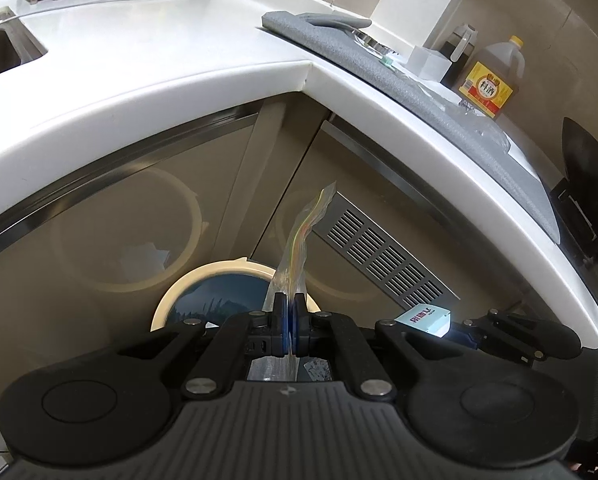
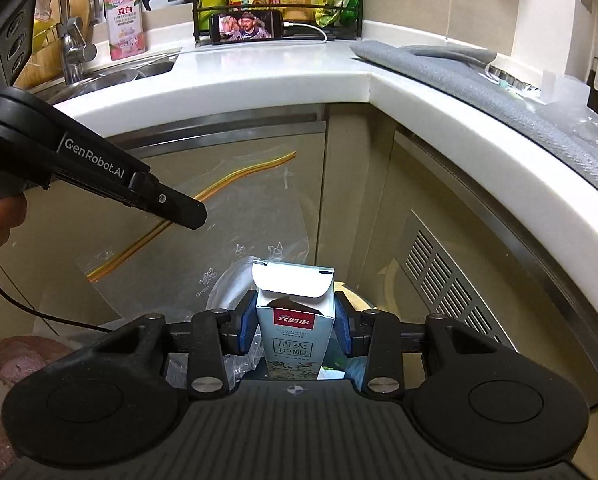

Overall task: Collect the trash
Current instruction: 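Carry the zip bag and milk carton down toward the trash bin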

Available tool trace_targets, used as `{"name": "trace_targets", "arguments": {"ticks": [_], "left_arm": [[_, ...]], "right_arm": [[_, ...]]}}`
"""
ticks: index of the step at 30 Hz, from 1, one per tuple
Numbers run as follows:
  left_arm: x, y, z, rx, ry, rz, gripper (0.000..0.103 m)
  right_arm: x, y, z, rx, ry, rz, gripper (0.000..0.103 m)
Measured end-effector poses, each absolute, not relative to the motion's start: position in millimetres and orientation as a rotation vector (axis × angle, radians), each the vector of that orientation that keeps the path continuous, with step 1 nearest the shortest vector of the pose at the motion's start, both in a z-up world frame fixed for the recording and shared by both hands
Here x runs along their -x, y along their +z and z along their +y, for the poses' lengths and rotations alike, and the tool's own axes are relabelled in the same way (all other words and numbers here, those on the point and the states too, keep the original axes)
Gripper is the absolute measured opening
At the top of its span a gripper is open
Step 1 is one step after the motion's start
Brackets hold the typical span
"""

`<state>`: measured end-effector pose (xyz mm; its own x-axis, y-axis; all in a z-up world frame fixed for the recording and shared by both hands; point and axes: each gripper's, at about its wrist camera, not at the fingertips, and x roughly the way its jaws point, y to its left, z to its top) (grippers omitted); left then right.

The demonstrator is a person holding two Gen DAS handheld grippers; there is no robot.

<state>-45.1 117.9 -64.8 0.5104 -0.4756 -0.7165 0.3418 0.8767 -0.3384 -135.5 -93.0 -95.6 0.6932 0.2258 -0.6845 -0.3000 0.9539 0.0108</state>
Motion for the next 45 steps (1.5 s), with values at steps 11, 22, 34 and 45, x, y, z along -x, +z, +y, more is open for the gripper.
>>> {"name": "trace_targets", "arguments": {"ticks": [11, 22, 34, 45], "left_arm": [[41, -74, 116, 0.157, -0.502, 0.922, 0.001], [31, -87, 113, 0.154, -0.493, 0.944, 0.001], [9, -114, 97, 0.136, -0.475, 0.995, 0.001], [-12, -141, 81, 0.088, -0.463, 1.04, 0.001]], "right_arm": [[123, -105, -88, 0.117, 0.293, 0.789, 0.042], [108, -122, -83, 0.148, 0.297, 0.832, 0.042], [79, -149, -80, 0.171, 0.296, 0.896, 0.042], [55, -178, -82, 0.169, 0.281, 0.963, 0.042]]}}
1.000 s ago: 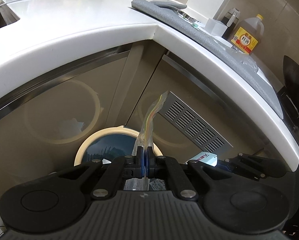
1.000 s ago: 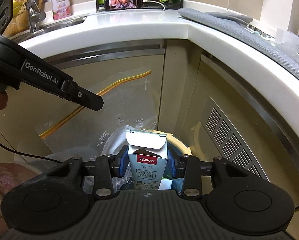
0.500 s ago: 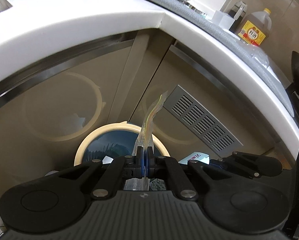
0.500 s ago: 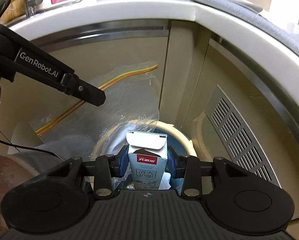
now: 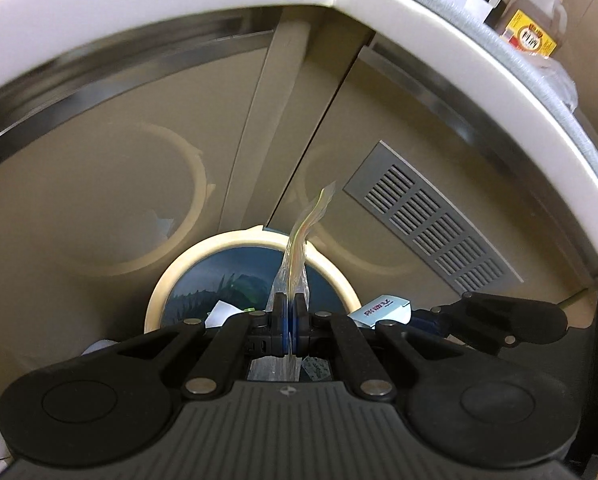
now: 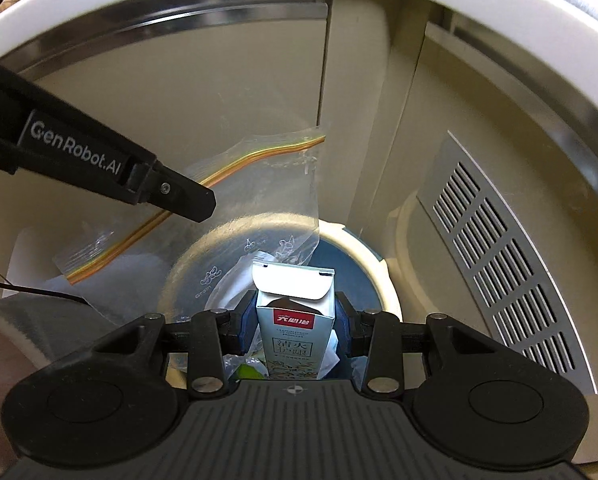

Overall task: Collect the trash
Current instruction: 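Carry the zip bag and milk carton down toward the trash bin, then open the left tool and right tool over the bin, dropping bag and carton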

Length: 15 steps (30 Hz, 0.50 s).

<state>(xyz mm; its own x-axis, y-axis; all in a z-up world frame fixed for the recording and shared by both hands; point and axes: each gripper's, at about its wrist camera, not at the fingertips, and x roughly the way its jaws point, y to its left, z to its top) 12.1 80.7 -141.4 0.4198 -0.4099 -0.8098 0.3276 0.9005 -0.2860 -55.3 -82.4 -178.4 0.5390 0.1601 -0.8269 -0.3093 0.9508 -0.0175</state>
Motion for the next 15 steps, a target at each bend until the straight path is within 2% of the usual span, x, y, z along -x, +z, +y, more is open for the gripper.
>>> {"name": "trace_targets", "arguments": {"ticks": [11, 13, 14, 15], "left_arm": [[-25, -163, 70, 0.031, -0.438, 1.073, 0.001], [-27, -164, 70, 0.03, -0.433, 1.08, 0.012], [-28, -164, 71, 0.034, -0.44, 1.087, 0.037], [-28, -163, 73, 0.041, -0.442, 1.089, 0.079]], "right_arm": [[43, -194, -83, 0.171, 0.263, 1.009, 0.044], [42, -194, -82, 0.175, 0.249, 1.007, 0.048], [43, -194, -82, 0.178, 0.243, 1.002, 0.059], [44, -193, -82, 0.179, 0.235, 0.995, 0.073]]}}
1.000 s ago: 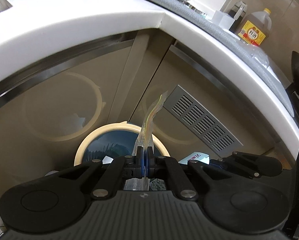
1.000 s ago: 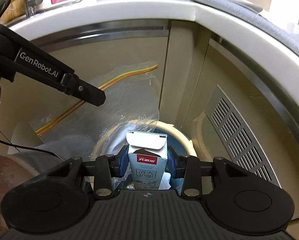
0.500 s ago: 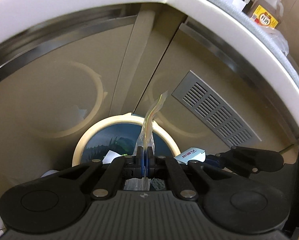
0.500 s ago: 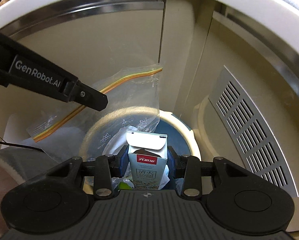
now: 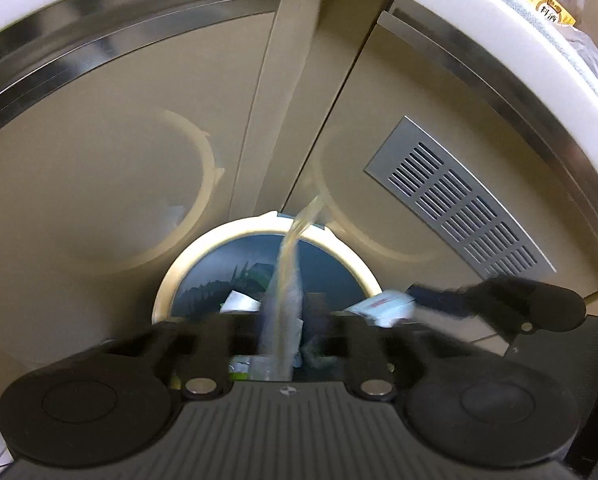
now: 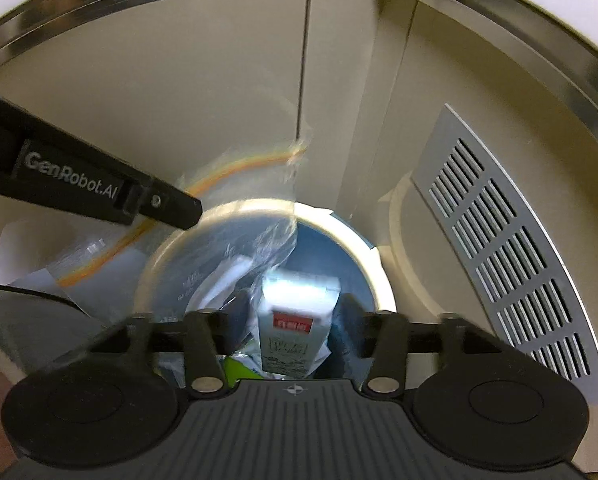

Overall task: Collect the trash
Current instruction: 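Open the left tool and right tool over the bin, dropping bag and carton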

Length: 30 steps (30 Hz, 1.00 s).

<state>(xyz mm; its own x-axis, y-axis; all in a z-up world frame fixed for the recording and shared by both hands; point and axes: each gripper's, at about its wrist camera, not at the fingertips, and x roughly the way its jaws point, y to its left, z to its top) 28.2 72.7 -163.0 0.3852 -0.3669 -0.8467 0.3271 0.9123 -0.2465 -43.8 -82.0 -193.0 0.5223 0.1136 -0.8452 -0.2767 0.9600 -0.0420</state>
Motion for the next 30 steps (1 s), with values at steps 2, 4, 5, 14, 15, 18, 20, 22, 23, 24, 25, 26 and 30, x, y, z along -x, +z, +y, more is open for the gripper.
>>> {"name": "trace_targets", "arguments": {"ticks": [2, 4, 5, 14, 15, 18, 20, 22, 23, 24, 25, 26, 30], "left_arm": [[-25, -157, 80, 0.063, -0.413, 1.044, 0.103], [-20, -151, 86, 0.062, -0.393, 0.999, 0.103], [-19, -148, 88, 0.048, -0.395, 1.006, 0.103], [18, -139, 104, -0.007, -0.35, 1.058, 0.103], [21, -138, 103, -0.026, -0.347, 1.061, 0.103], [28, -132, 106, -0.059, -0.317, 1.046, 0.103], [33, -128, 106, -0.078, -0.304, 1.032, 0.103], [37, -125, 104, -0.102, -0.297, 1.025, 0.103], [39, -123, 102, -0.116, -0.299, 1.023, 0.103], [41, -122, 101, -0.129, -0.301, 1.021, 0.103], [43, -120, 100, -0.141, -0.302, 1.018, 0.103], [45, -118, 100, -0.149, -0.3, 1.011, 0.103], [51, -110, 101, -0.164, -0.289, 0.977, 0.103]], "right_arm": [[47, -189, -83, 0.177, 0.219, 0.976, 0.083], [50, -185, -84, 0.18, 0.213, 0.964, 0.084], [52, -183, -85, 0.184, 0.207, 0.966, 0.084], [93, -142, -86, 0.141, 0.208, 0.935, 0.091], [98, -138, -87, 0.14, 0.217, 0.927, 0.092], [112, -130, -83, 0.167, 0.233, 0.907, 0.093], [115, -127, -81, 0.152, 0.234, 0.911, 0.093], [117, -124, -82, 0.127, 0.218, 0.921, 0.093], [120, -121, -83, 0.121, 0.207, 0.92, 0.093], [123, -119, -82, 0.116, 0.199, 0.918, 0.093], [126, -118, -81, 0.11, 0.195, 0.916, 0.093], [127, -117, -81, 0.104, 0.194, 0.915, 0.093], [133, -113, -82, 0.109, 0.191, 0.893, 0.093]]}}
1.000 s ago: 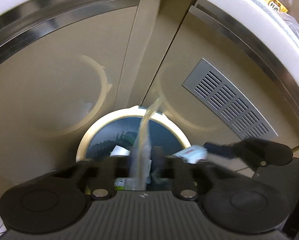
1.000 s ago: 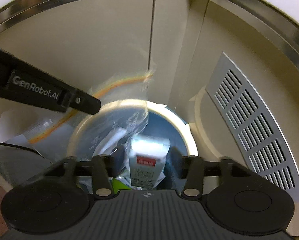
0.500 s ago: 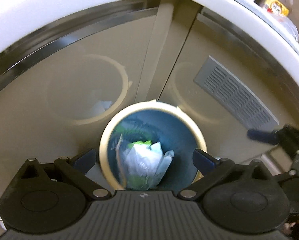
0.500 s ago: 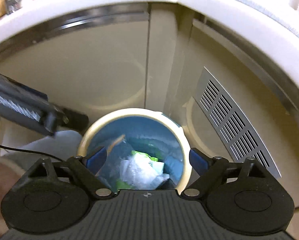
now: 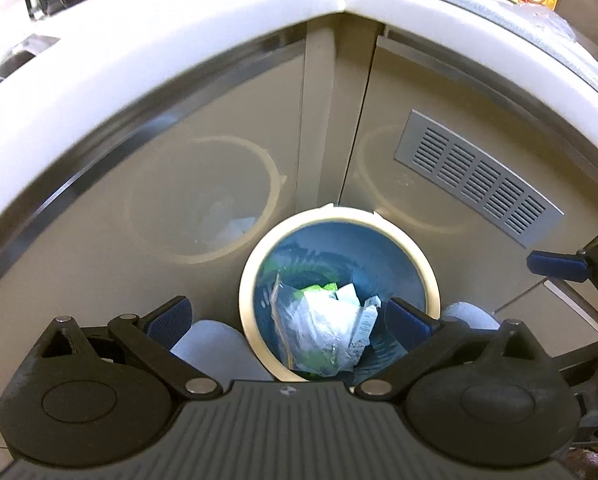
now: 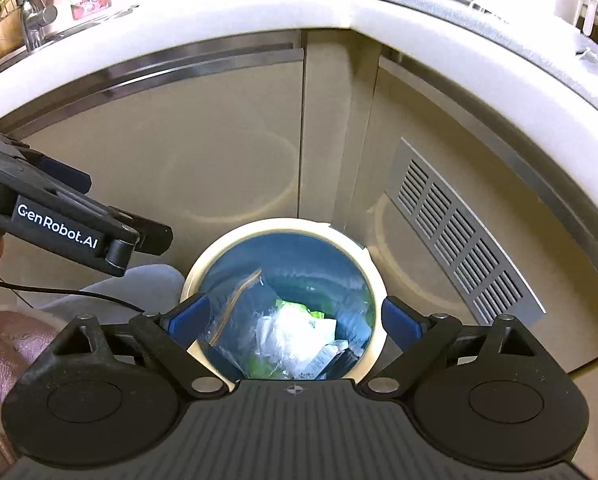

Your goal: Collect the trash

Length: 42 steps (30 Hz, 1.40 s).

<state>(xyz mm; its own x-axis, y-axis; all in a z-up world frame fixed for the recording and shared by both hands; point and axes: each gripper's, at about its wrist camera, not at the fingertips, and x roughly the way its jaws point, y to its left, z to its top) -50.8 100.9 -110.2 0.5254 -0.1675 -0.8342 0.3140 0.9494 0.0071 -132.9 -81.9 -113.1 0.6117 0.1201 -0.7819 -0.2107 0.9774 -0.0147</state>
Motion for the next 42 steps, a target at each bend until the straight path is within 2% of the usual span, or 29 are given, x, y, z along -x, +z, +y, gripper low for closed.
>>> {"name": "trace_targets", "arguments": {"ticks": [42], "left_arm": [[58.2, -102.5, 101.4, -0.187, -0.288, 0.948, 0.103]], "right_arm": [[136.7, -111.7, -81.5, 0.127, 0.198, 0.881, 0.095]]}}
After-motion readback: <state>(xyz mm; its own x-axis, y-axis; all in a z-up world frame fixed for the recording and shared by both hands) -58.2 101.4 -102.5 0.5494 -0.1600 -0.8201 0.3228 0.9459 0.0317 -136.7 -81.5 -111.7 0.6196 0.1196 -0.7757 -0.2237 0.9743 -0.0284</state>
